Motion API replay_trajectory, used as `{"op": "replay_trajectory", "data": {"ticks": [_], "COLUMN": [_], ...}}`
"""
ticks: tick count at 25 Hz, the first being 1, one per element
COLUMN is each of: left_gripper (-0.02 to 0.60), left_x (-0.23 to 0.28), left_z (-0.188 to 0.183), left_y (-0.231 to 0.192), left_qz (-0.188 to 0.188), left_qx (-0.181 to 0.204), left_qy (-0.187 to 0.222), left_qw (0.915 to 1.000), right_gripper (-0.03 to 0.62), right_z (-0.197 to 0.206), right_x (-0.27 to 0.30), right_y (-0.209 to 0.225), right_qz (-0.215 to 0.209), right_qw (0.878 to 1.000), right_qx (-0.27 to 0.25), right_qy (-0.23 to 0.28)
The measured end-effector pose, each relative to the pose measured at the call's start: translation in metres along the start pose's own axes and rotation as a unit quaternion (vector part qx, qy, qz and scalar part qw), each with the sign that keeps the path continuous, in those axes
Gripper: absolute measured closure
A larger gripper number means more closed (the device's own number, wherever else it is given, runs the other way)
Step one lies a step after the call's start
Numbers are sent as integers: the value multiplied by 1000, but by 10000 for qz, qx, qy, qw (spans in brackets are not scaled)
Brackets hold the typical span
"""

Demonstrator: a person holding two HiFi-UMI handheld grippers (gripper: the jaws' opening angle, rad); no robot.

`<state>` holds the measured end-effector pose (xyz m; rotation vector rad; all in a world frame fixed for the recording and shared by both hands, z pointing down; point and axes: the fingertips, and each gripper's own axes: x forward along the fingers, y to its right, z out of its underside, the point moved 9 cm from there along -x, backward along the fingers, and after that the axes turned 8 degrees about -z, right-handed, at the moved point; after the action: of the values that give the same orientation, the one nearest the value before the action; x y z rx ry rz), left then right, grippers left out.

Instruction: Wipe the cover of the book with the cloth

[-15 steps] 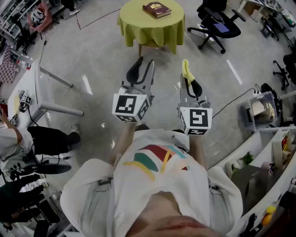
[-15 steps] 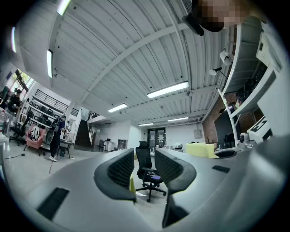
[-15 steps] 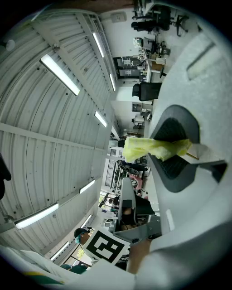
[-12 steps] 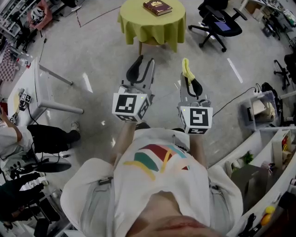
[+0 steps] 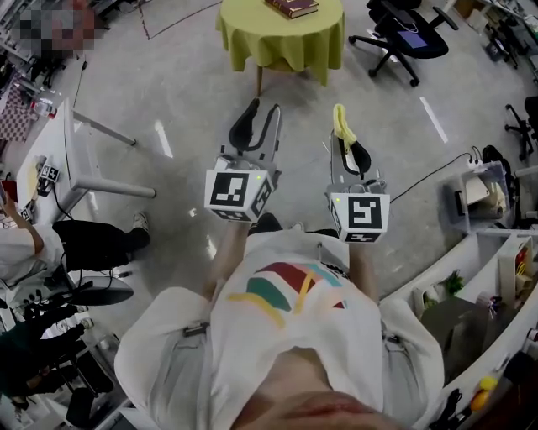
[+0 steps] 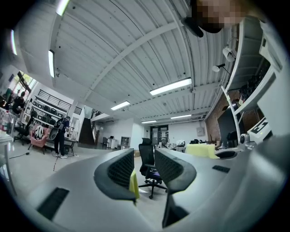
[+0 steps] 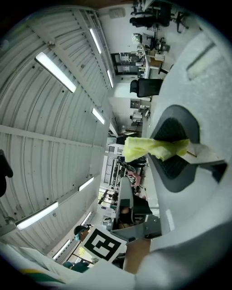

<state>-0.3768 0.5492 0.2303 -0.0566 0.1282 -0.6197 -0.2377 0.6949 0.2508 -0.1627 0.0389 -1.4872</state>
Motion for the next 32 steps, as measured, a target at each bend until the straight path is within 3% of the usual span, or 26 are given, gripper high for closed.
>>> {"op": "replay_trajectory", "data": {"ticks": [14,22,27,32], "left_gripper": [454,454,449,446], "left_x": [18,37,75,148], "left_z": [11,19,29,38], "left_y": [13,-8,-22,-37], "left_qz": [259,112,241,558], "left_qx": [-142,-126,-101,-157], "left_qy": [-137,-242,-398,-320], "left_qw": [9995,9996,9989,9978], "right_gripper": [564,565,565,563], "right_z": [11,24,33,30], "right_x": [-1,25,58,114], "right_y": [13,21,33,67], "right_qz": [-49,-169,-225,-158], "right_qw": [9997,9984,9975,9986], "right_qx": [195,427,500,356], "right_qy": [-149,-342,-449,-366]}}
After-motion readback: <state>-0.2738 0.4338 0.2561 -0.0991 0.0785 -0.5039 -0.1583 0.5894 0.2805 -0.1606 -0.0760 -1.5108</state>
